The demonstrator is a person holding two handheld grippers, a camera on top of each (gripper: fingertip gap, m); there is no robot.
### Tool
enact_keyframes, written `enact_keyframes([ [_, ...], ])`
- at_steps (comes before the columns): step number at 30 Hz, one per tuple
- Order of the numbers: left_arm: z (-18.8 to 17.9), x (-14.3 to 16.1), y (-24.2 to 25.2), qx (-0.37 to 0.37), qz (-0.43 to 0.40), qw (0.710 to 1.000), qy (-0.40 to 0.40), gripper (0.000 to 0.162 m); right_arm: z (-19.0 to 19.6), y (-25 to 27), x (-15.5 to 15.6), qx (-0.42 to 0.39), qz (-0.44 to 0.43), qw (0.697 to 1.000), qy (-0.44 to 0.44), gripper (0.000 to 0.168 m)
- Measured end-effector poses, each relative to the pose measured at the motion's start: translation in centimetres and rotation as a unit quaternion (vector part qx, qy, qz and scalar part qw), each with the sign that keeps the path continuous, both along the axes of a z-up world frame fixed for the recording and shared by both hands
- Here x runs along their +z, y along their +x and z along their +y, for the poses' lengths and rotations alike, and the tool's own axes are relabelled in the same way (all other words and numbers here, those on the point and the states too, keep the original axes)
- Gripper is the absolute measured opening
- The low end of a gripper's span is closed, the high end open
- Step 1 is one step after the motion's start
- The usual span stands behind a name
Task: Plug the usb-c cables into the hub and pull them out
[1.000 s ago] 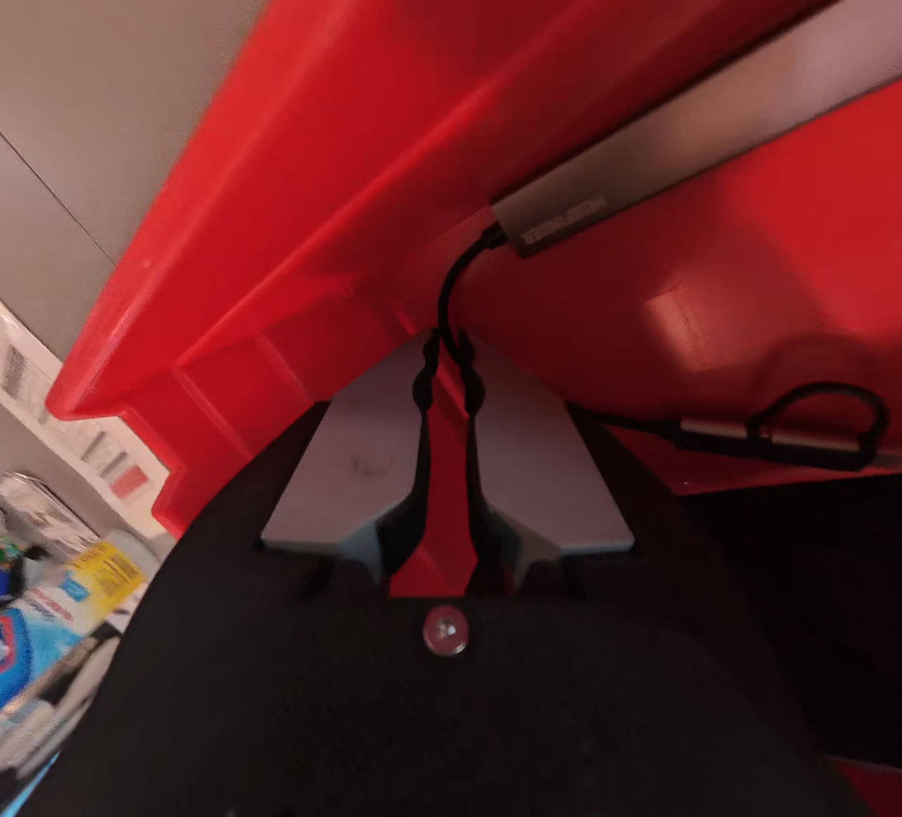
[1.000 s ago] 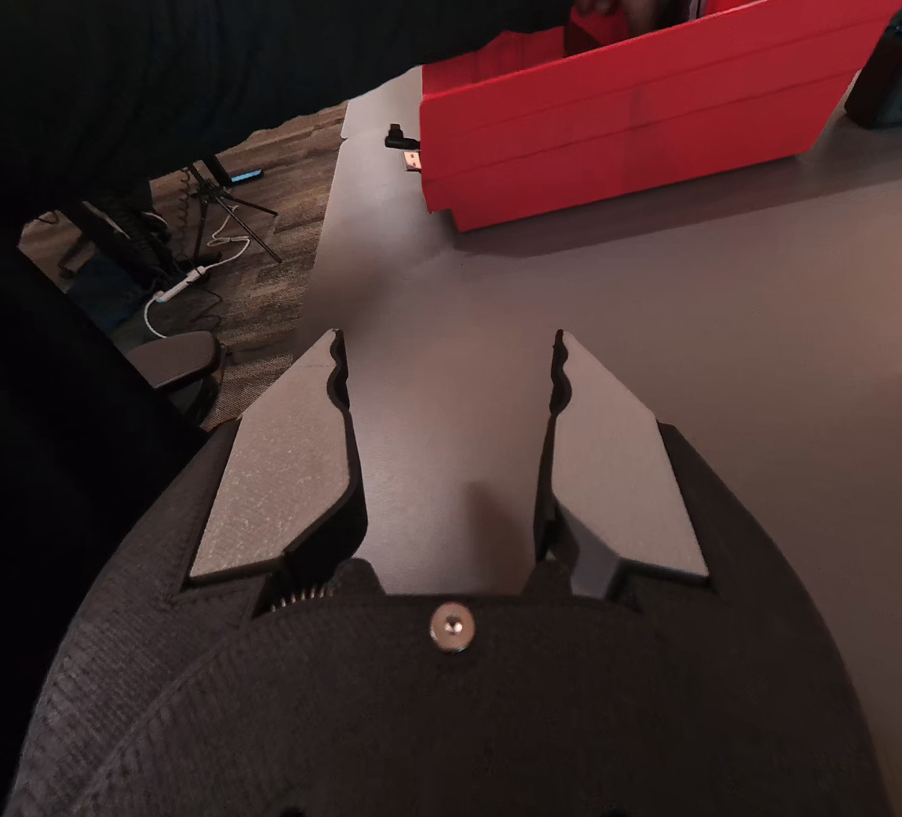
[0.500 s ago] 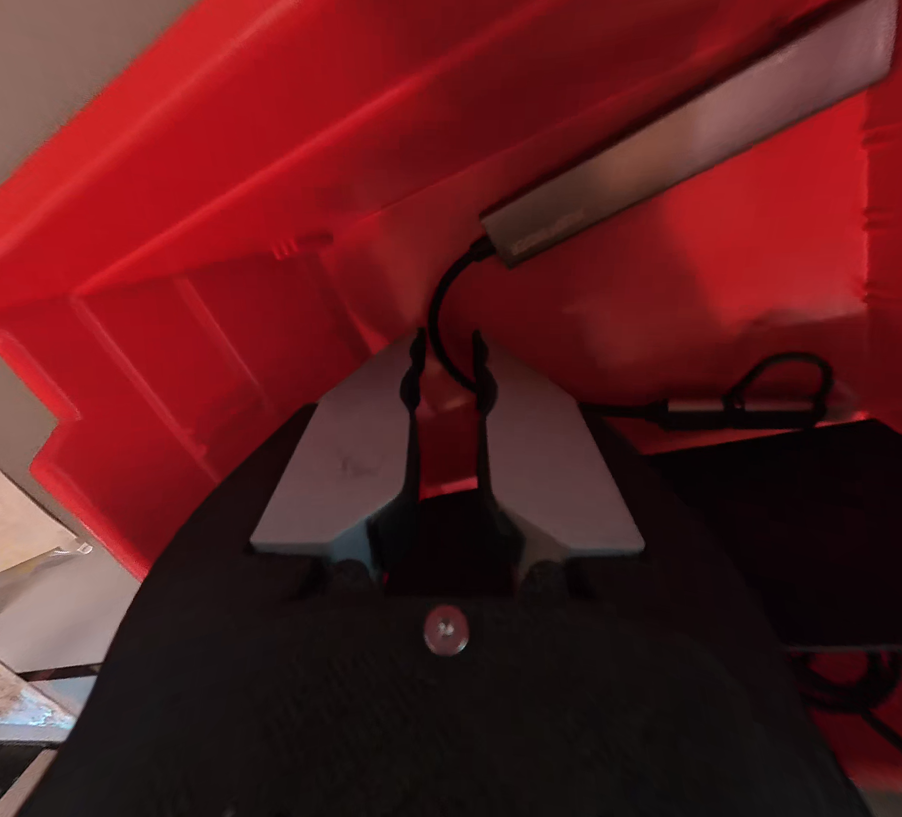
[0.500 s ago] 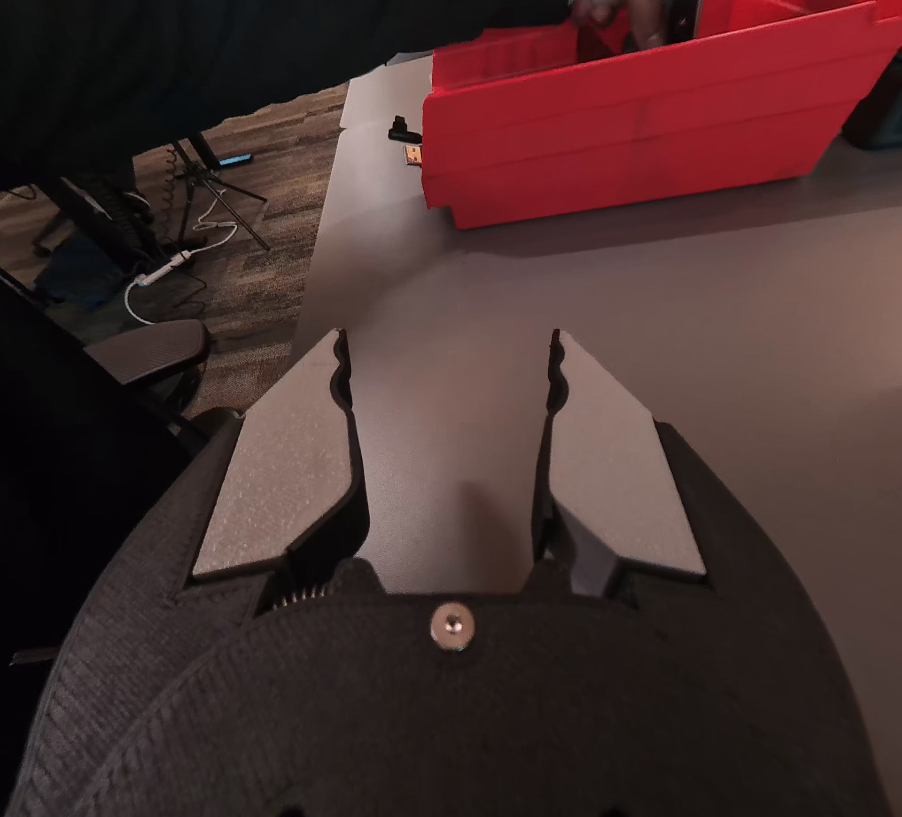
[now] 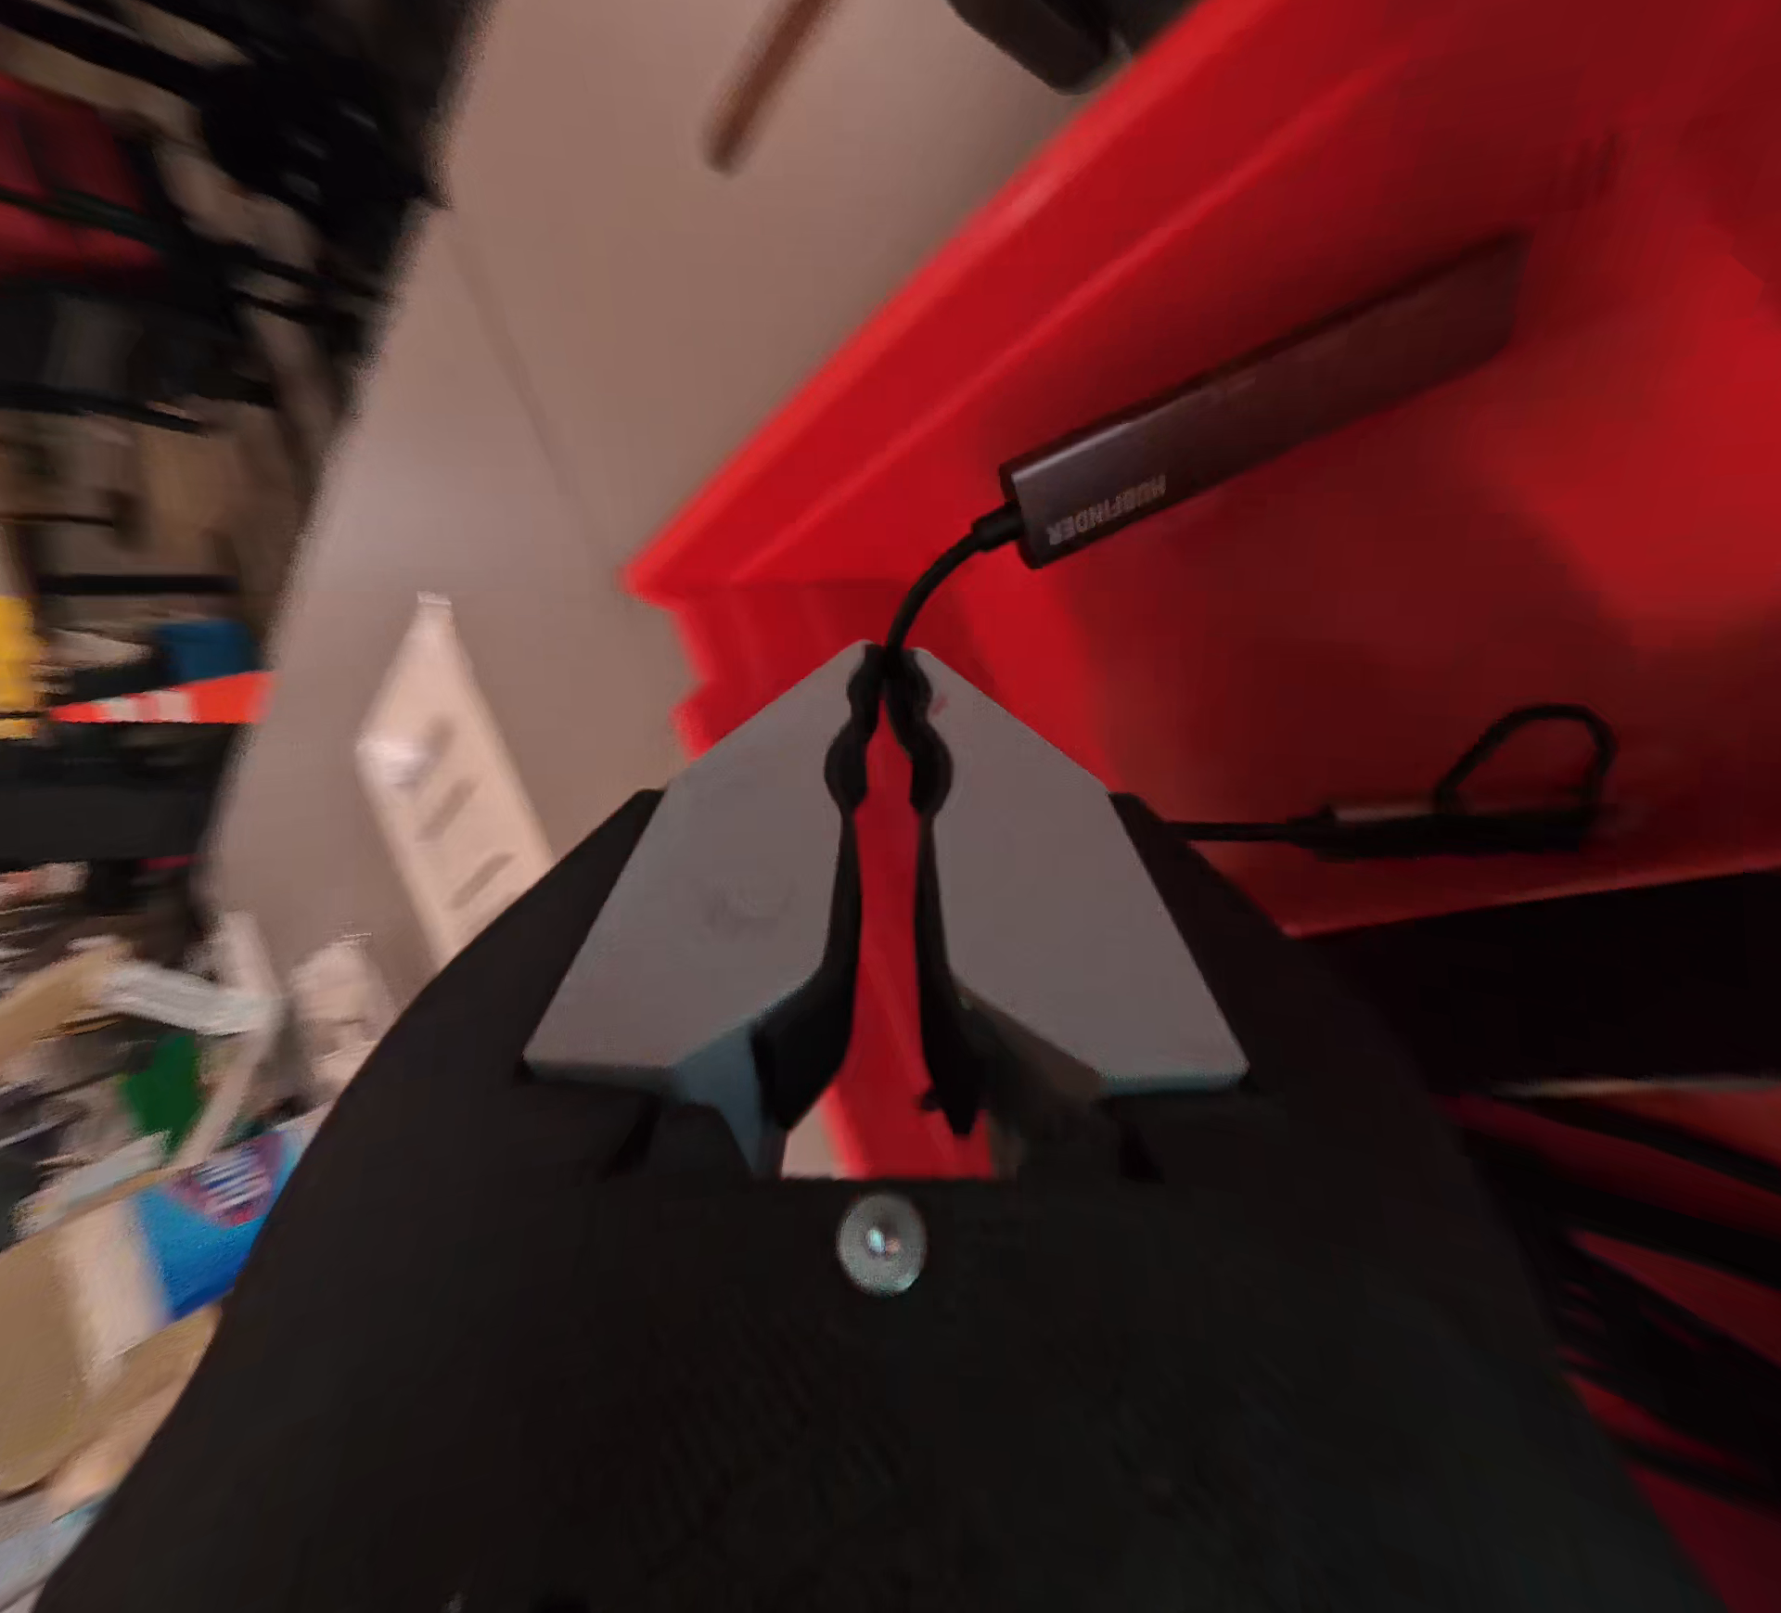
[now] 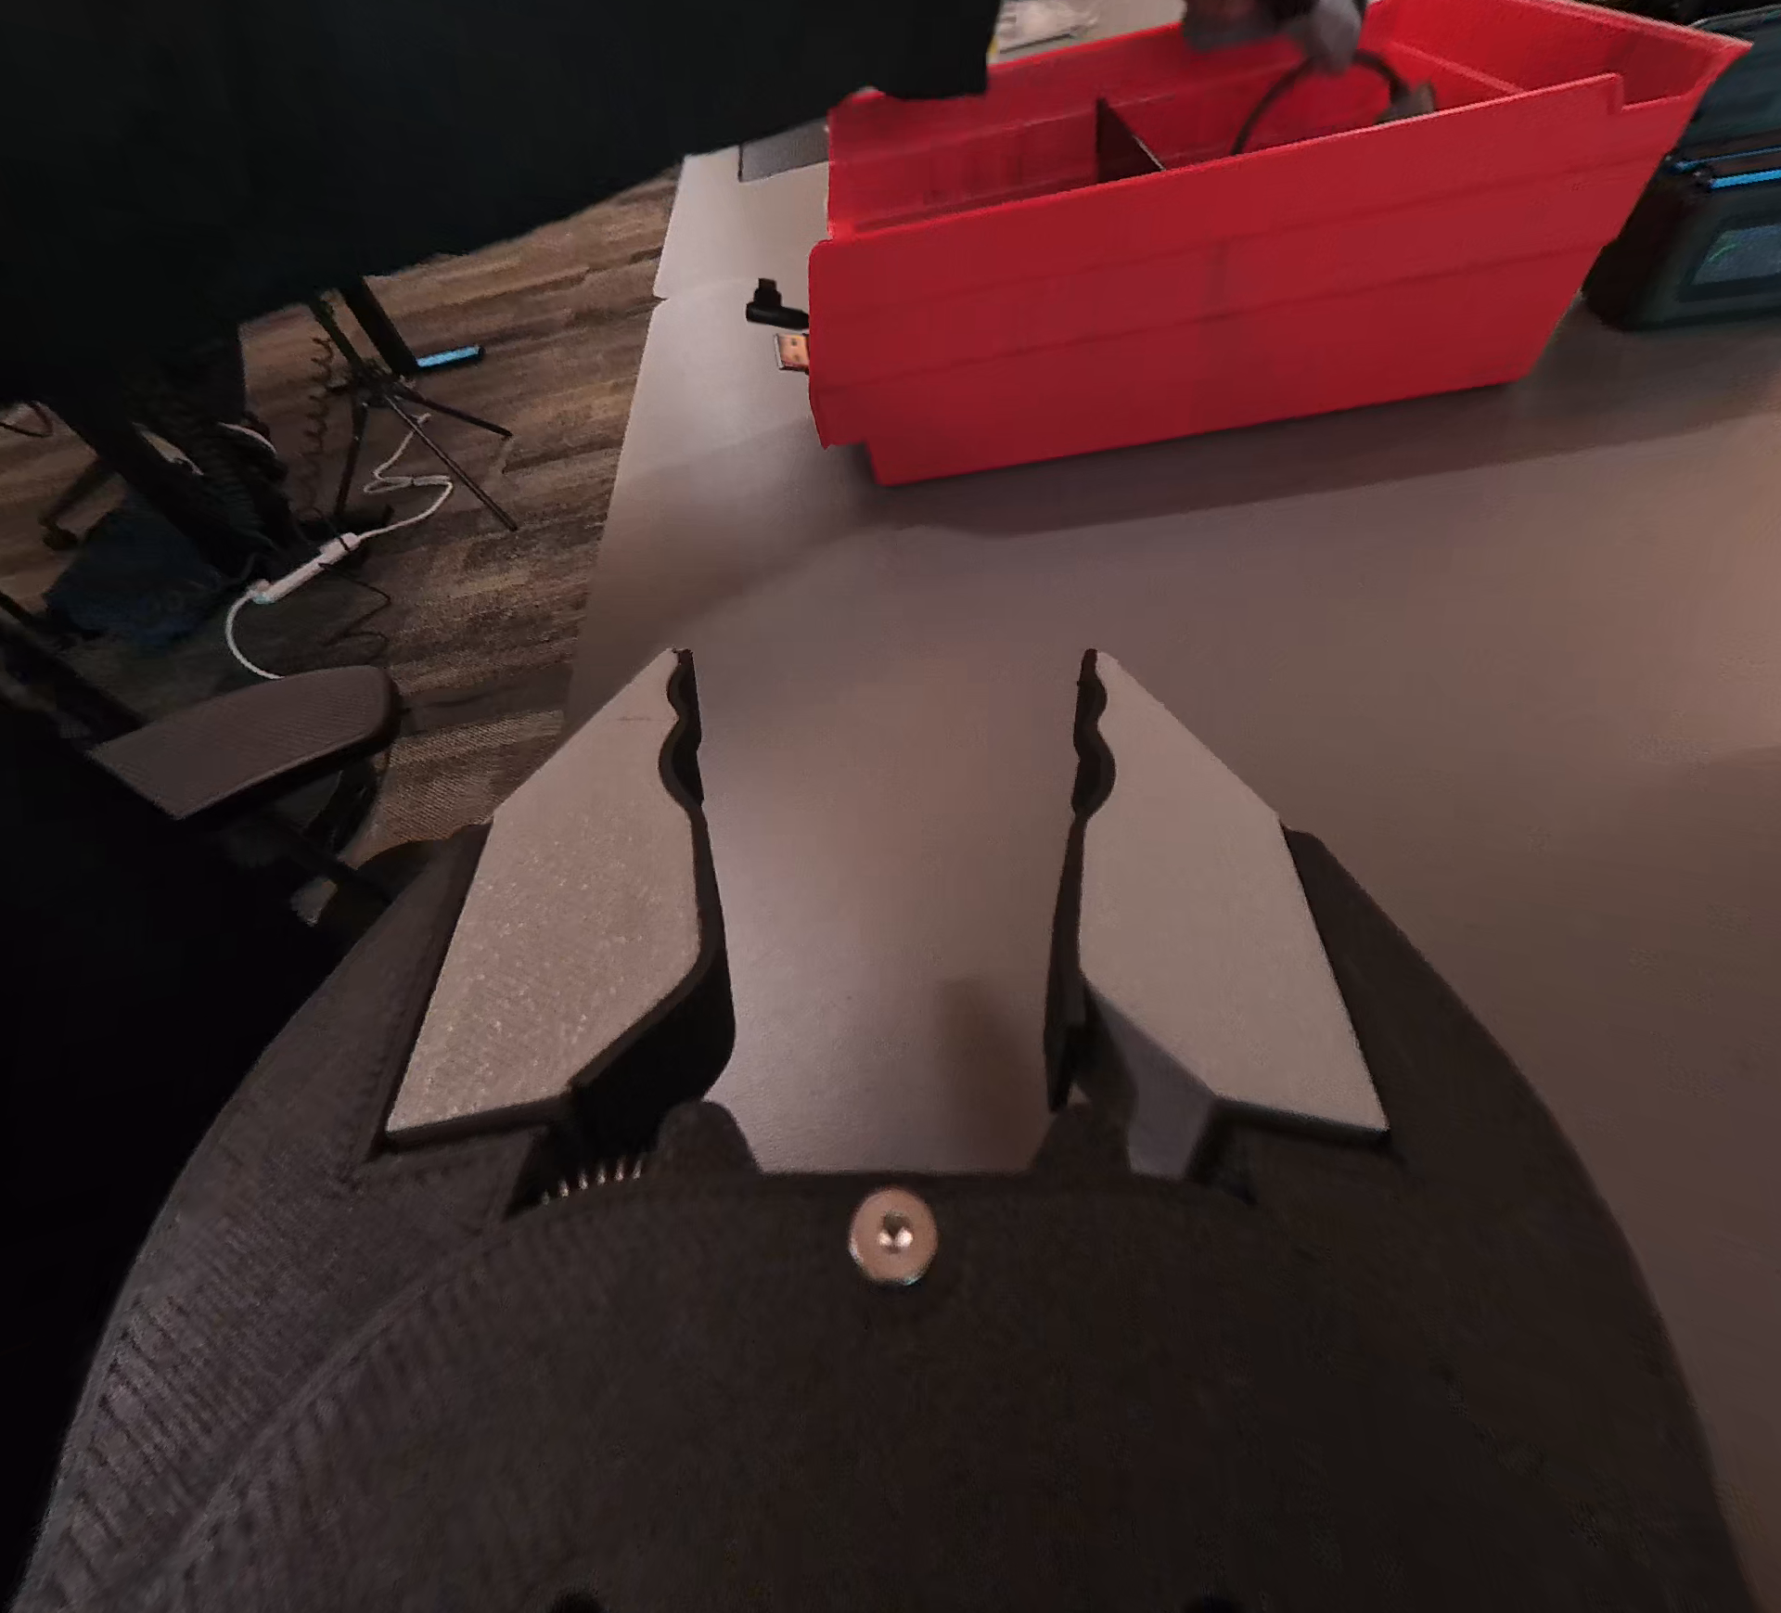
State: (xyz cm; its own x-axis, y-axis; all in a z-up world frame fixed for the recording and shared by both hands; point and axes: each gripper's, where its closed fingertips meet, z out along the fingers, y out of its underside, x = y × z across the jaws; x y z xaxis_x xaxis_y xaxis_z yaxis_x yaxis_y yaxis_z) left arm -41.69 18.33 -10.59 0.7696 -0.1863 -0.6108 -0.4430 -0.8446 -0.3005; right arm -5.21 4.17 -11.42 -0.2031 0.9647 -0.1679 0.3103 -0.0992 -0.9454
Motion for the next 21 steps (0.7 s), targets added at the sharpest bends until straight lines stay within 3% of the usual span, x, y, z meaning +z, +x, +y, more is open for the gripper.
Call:
enact_keyframes([
  [4, -0.3, 7.1, 0.7, -0.032, 0.114, 0.989, 0.085, 0.002, 0.5, -0.2, -0.8, -0.015, -0.016, 1.000, 0.021, 0.079],
  [8, -1.3, 13.8, 3.3, -0.076, 0.236, 0.961, 0.121, 0.002, 1.1, -0.3, -1.2, -0.029, -0.021, 0.999, 0.035, 0.078],
  [14, -3.0, 21.8, 11.1, -0.124, 0.236, 0.945, 0.191, 0.001, 2.6, -0.1, -0.9, -0.056, -0.010, 0.998, 0.033, 0.078],
  [17, -4.0, 22.7, 16.4, -0.157, 0.208, 0.942, 0.212, 0.002, 3.2, 0.0, 0.0, -0.070, 0.015, 0.997, 0.037, 0.077],
  [21, -5.2, 18.9, 22.8, -0.182, 0.136, 0.953, 0.202, 0.001, 3.9, 0.6, 1.9, -0.099, 0.066, 0.992, 0.049, 0.083],
])
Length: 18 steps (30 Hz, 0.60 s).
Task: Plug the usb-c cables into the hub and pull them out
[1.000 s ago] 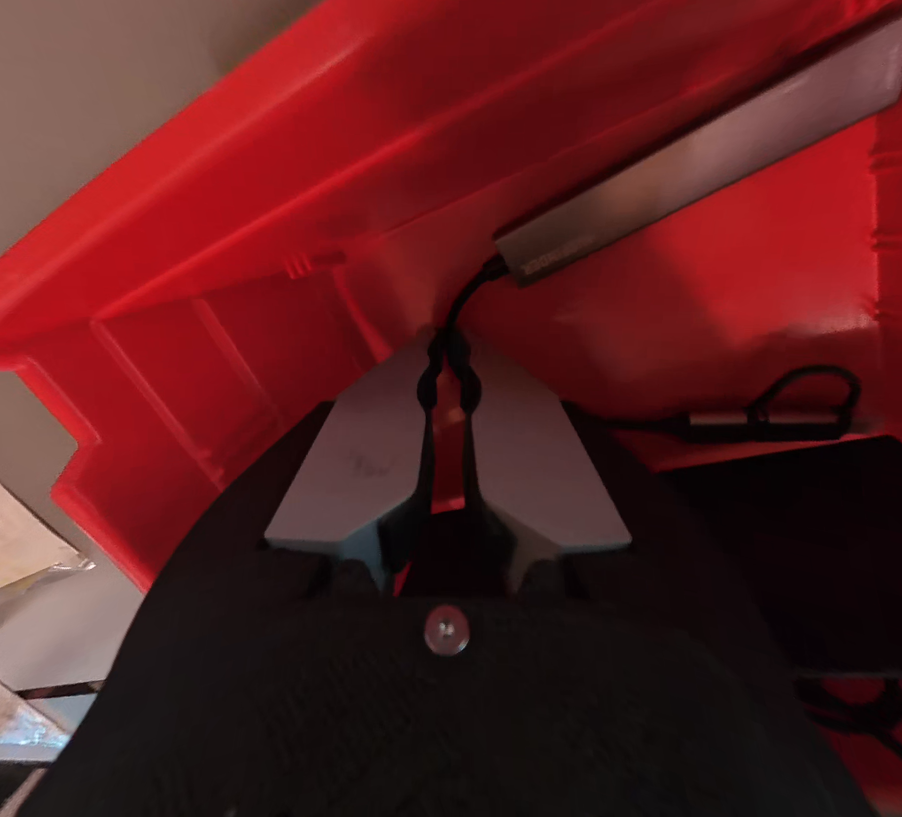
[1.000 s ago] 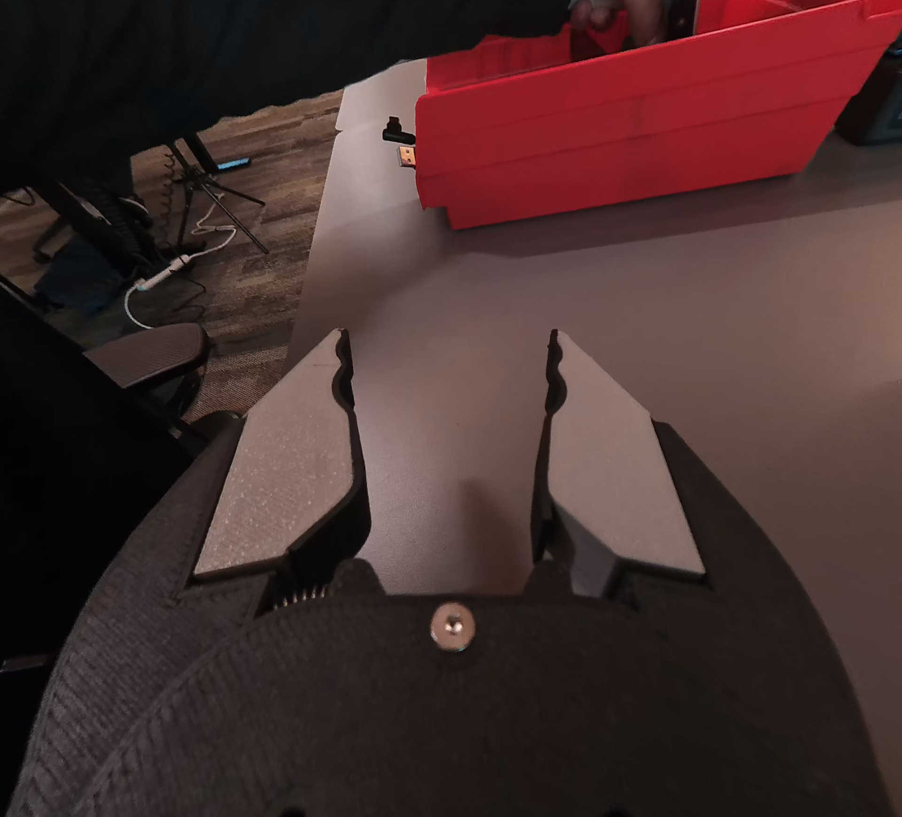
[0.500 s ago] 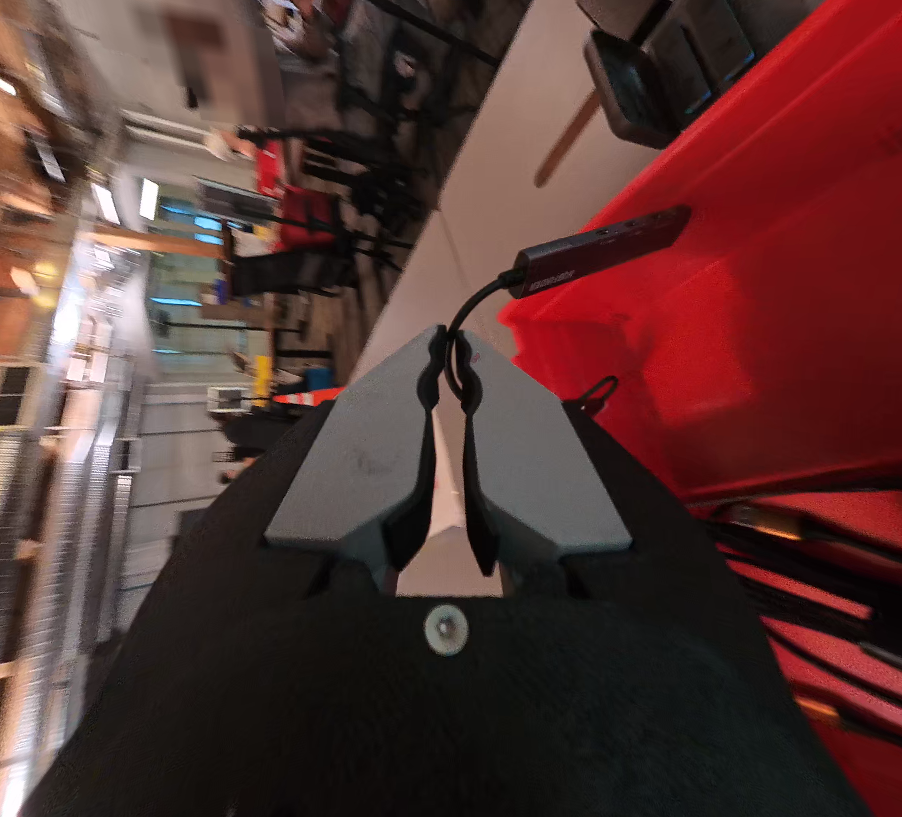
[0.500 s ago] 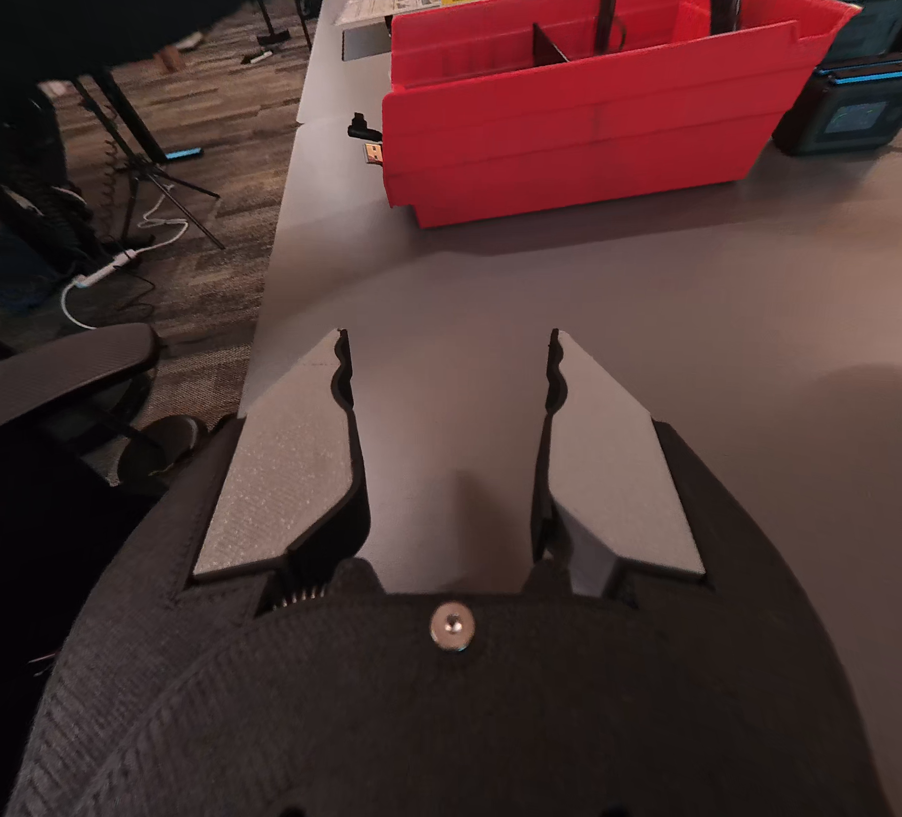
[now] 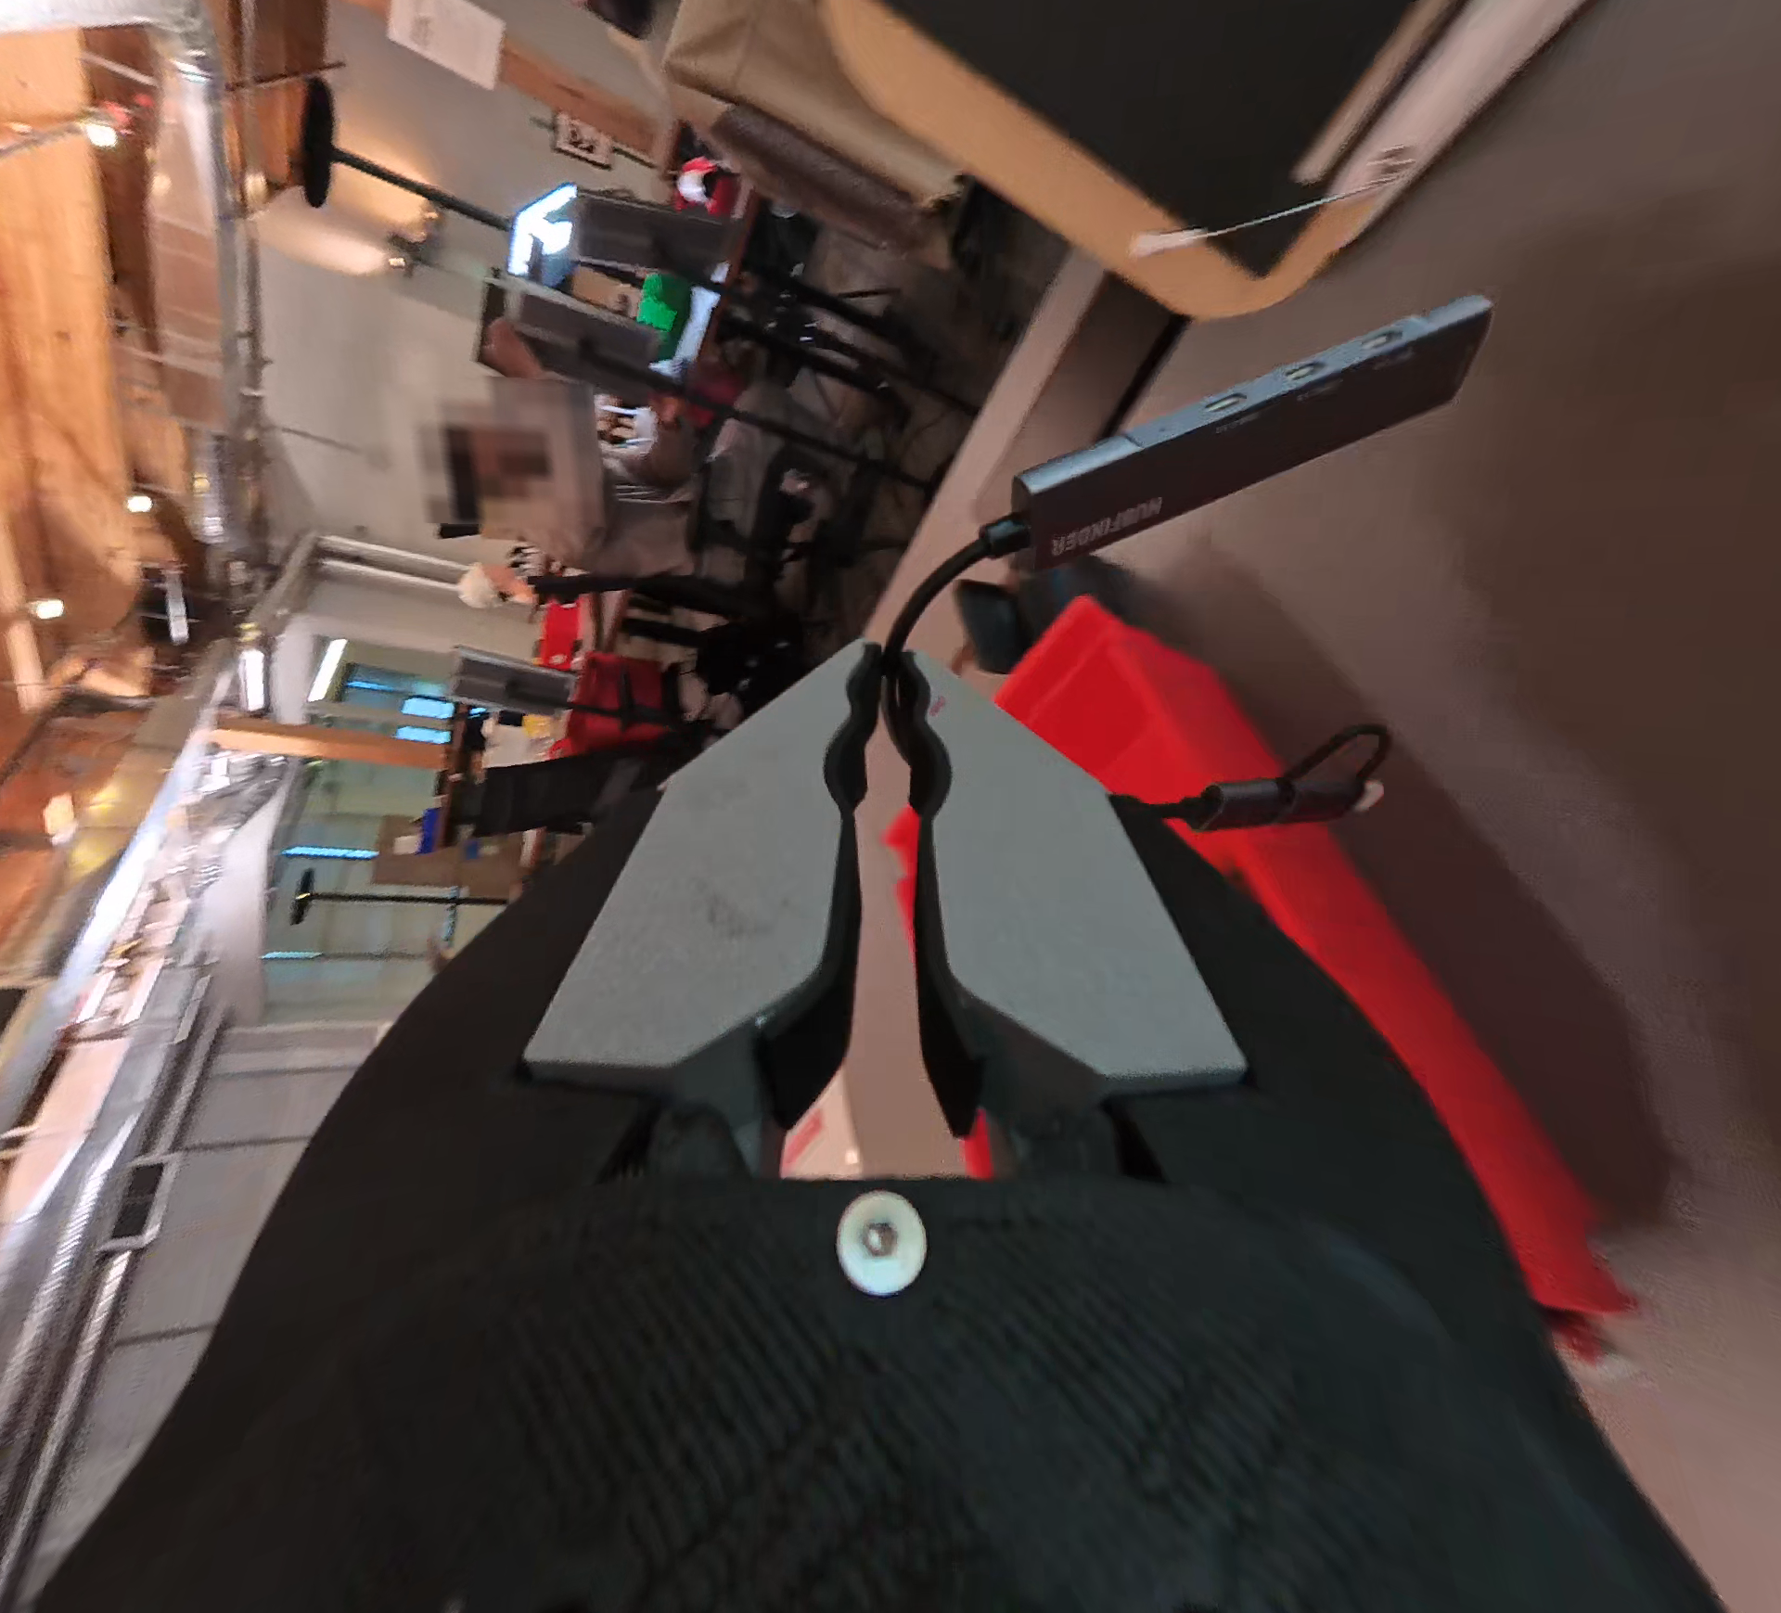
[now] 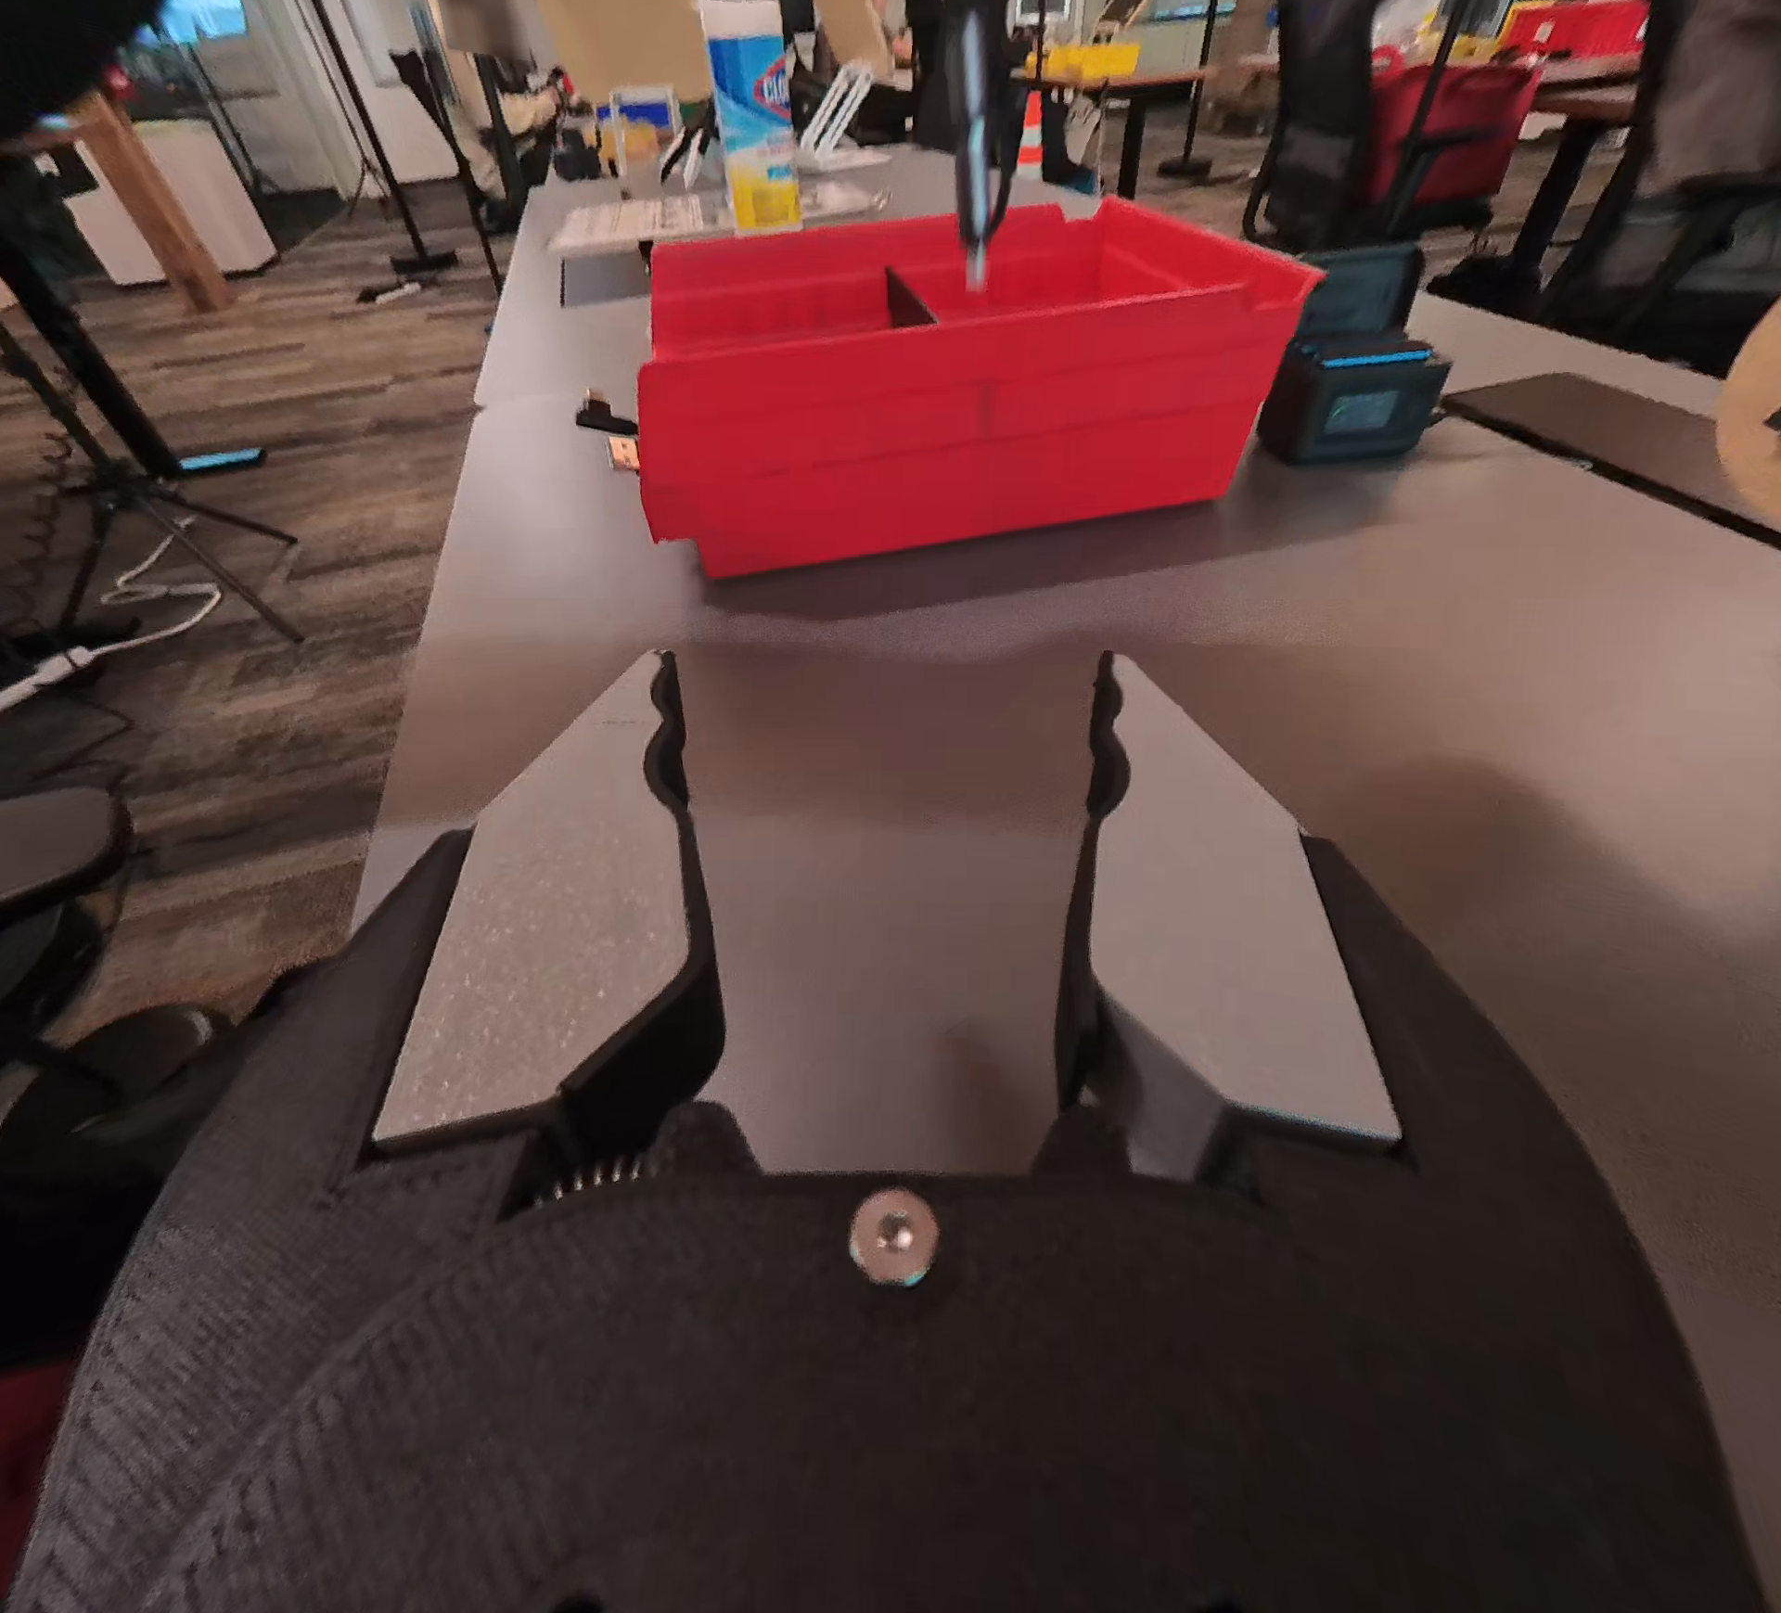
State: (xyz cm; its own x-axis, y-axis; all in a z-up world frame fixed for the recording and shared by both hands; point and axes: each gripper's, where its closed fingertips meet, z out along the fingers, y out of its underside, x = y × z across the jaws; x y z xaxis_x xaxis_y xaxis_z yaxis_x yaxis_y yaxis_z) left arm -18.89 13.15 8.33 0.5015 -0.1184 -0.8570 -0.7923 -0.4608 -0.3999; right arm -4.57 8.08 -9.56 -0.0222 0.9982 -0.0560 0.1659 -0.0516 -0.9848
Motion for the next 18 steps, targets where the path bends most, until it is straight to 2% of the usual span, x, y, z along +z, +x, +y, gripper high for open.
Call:
enact_keyframes([
  [7, -1.4, -12.2, 7.2, -0.058, -0.091, 0.986, -0.125, 0.002, 3.1, 2.2, 3.5, -0.086, 0.075, 0.993, 0.013, 0.081],
  [12, 0.6, -20.0, 7.9, -0.036, -0.138, 0.964, -0.223, 0.002, 5.4, 2.4, 2.3, -0.131, 0.048, 0.990, -0.013, 0.083],
  [15, 1.6, -21.3, 8.1, -0.030, -0.197, 0.950, -0.240, 0.002, 5.8, 2.2, 1.4, -0.132, 0.030, 0.990, -0.028, 0.085],
  [18, 1.8, -20.1, 7.1, -0.018, -0.240, 0.943, -0.231, 0.007, 5.4, 2.0, 1.2, -0.123, 0.023, 0.992, -0.029, 0.084],
])
